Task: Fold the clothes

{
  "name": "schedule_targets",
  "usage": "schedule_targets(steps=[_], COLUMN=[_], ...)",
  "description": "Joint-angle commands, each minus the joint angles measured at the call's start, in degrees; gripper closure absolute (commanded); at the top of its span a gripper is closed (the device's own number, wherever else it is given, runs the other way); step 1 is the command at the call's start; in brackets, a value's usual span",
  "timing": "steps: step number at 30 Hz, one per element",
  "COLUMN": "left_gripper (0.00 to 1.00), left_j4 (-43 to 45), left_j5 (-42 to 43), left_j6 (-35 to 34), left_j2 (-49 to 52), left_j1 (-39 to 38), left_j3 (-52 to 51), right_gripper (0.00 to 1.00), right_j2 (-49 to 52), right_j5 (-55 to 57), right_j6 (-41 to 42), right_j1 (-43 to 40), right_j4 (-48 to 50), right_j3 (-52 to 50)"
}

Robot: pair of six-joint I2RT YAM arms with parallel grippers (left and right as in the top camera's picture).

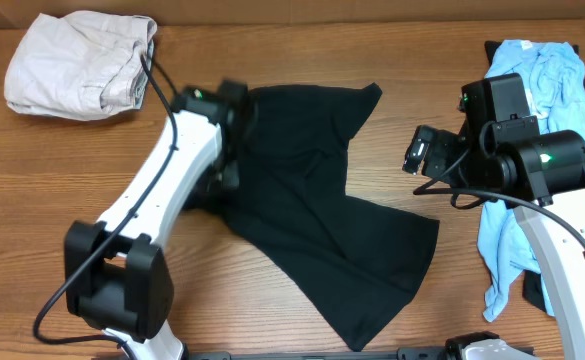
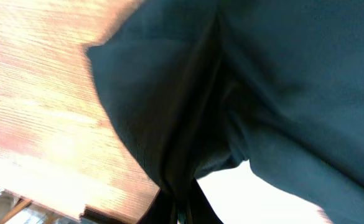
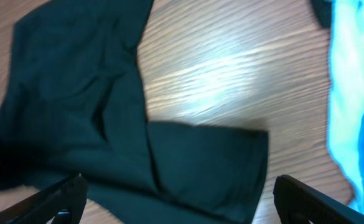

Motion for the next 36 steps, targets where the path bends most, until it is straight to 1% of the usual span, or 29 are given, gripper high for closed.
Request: schedule_targets(steps=[1, 3, 5, 8, 13, 15, 18, 24, 29, 31, 33, 36], left_gripper=[0.96, 0.96, 0.96, 0.96, 0.96, 0.96, 0.96, 0.96, 0.96, 0.96, 0.96, 0.96], left_j4=[-2.54, -3.5, -4.02, -3.96, -3.61, -3.28, -2.97, -2.93, -3.41, -3.48, -3.58, -3.61], left_j5=[-1.31, -1.33, -1.29, -1.42, -1.46, -1.22, -1.22, -1.2, -1.25, -1.25, -1.27, -1.44], left_j6=[2.27, 3.21, 4.22, 5.05, 5.05, 5.03, 5.05, 5.03, 5.05, 5.07, 5.7, 6.36], left_j2=[-0.33, -0.33, -0.33, -0.37, -0.37, -0.37, -0.35, -0.35, -0.35, -0.35, -0.35, -0.35], left_j1=[0.48, 0.48, 0.48, 0.72, 2.16, 2.6, 2.51, 2.47, 2.47, 2.47, 2.47, 2.56], left_j3=[13.88, 19.15, 25.27, 30.77, 37.0, 37.9, 37.66, 37.35, 37.35, 37.35, 37.35, 37.35], right_gripper=[0.01, 0.02, 0.06, 0.09, 0.09, 0.1, 0.15, 0.26, 0.25, 0.24, 0.2, 0.18], right_j2=[0.0, 0.0, 0.0, 0.0, 0.0, 0.0, 0.09, 2.25, 9.07, 11.93, 14.03, 15.06], right_j5=[-6.25, -7.91, -8.44, -8.44, -8.52, -8.96, -10.58, -11.52, -11.45, -11.47, -11.5, -11.37], right_j6=[-0.33, -0.31, -0.04, 2.23, 6.19, 7.48, 9.05, 10.23, 10.38, 11.34, 12.85, 14.75], right_j1=[-0.13, 0.5, 2.8, 6.12, 11.13, 13.09, 15.08, 15.45, 15.43, 15.39, 15.26, 14.8], right_j4=[-0.76, -1.81, -3.67, -4.52, -0.76, 2.95, 10.75, 21.55, 28.06, 28.61, 28.55, 27.87], right_j3=[-0.09, -0.11, -0.24, -1.66, -9.33, -13.9, -21.64, -30.93, -33.14, -33.14, -33.14, -33.11])
